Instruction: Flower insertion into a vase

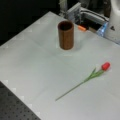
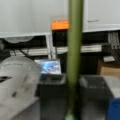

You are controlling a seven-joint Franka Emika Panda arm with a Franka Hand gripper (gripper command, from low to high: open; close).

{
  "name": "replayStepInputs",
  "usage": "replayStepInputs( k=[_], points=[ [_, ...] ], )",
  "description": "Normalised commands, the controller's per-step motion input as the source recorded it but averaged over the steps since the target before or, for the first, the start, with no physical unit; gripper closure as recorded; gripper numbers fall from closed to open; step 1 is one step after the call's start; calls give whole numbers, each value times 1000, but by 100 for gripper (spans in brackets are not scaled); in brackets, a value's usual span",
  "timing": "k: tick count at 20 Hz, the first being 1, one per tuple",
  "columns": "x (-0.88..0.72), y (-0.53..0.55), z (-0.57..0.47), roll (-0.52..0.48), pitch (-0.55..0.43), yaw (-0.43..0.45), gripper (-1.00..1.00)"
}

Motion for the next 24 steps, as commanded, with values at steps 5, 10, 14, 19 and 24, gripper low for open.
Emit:
replayStepInputs(
  k=[5,10,14,19,24],
  points=[
    [142,-85,250,-71,818,324,100],
    [408,-287,246,67,730,208,100],
    [363,-398,144,152,591,75,100],
    [181,-361,110,173,460,-78,100],
    [72,-145,102,156,333,-282,100]
  ],
)
